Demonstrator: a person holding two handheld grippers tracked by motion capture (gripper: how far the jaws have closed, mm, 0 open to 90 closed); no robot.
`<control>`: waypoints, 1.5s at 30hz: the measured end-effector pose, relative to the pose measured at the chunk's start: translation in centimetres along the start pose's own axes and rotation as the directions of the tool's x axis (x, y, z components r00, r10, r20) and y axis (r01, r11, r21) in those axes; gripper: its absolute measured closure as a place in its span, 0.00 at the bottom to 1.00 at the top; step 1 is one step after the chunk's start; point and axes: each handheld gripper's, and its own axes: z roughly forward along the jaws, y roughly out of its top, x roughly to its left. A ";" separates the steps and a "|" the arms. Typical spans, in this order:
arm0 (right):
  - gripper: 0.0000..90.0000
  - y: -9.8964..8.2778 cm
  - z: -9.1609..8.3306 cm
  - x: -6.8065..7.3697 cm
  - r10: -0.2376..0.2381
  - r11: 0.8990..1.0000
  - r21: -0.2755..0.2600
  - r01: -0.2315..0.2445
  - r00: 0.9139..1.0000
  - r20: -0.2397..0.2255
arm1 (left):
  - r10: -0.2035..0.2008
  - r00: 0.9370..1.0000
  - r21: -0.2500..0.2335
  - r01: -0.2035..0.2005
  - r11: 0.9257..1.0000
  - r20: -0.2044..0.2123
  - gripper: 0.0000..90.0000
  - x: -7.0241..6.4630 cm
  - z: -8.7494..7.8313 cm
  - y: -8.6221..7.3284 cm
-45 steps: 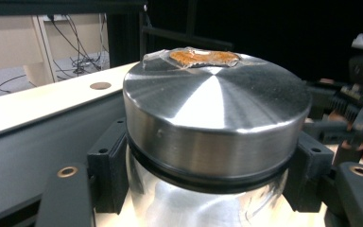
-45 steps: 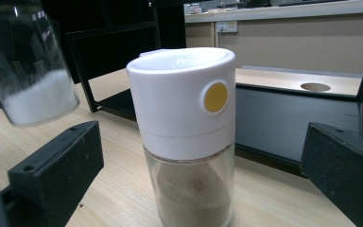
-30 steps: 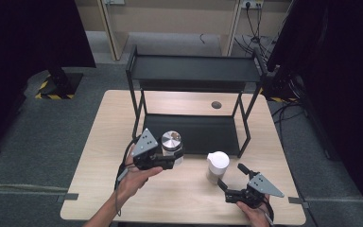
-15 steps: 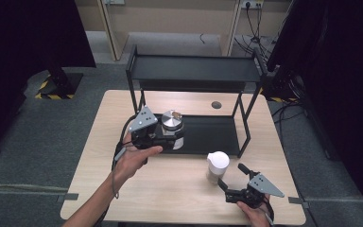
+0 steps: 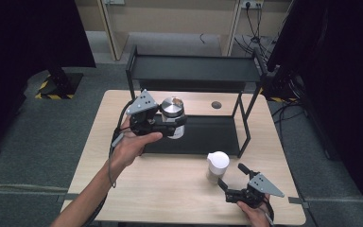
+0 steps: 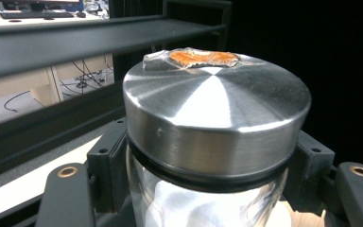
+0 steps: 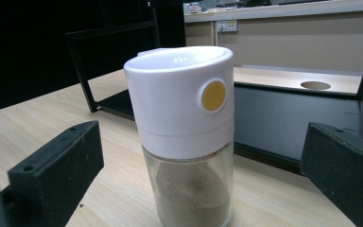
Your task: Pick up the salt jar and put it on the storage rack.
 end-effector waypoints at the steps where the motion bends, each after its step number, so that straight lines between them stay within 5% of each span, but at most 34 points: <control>1: 0.00 0.0 0.0 0.0 0.000 1.000 -0.001 0.000 1.000 -0.001 | 0.006 1.000 0.004 -0.006 1.000 -0.004 0.34 -0.1 0.0 0.5; 9: 0.00 0.0 0.0 0.0 0.002 1.000 -0.002 -0.002 1.000 -0.001 | 0.022 1.000 0.003 -0.022 1.000 0.018 0.34 0.3 0.6 3.8; 15: 0.00 0.0 0.0 0.0 0.003 1.000 -0.001 -0.003 1.000 -0.001 | -0.005 1.000 0.016 0.005 1.000 -0.005 0.34 0.2 0.8 6.3; 16: 0.00 0.0 0.0 0.0 0.003 1.000 -0.001 -0.003 1.000 -0.002 | 0.016 1.000 0.002 -0.016 1.000 -0.005 0.34 0.5 1.0 6.6; 26: 0.00 0.0 0.0 0.0 0.005 1.000 -0.002 -0.005 1.000 -0.003 | -0.004 0.996 0.008 0.004 1.000 -0.090 0.34 0.7 2.1 9.7; 31: 0.00 0.0 0.0 -0.1 0.007 1.000 -0.002 -0.007 1.000 -0.002 | -0.025 0.990 -0.006 0.024 1.000 -0.137 0.34 1.3 3.2 10.7; 45: 0.00 0.0 -0.1 -0.2 0.008 1.000 -0.004 -0.008 1.000 -0.004 | -0.069 0.953 -0.001 0.072 0.997 -0.295 0.34 2.0 6.4 12.1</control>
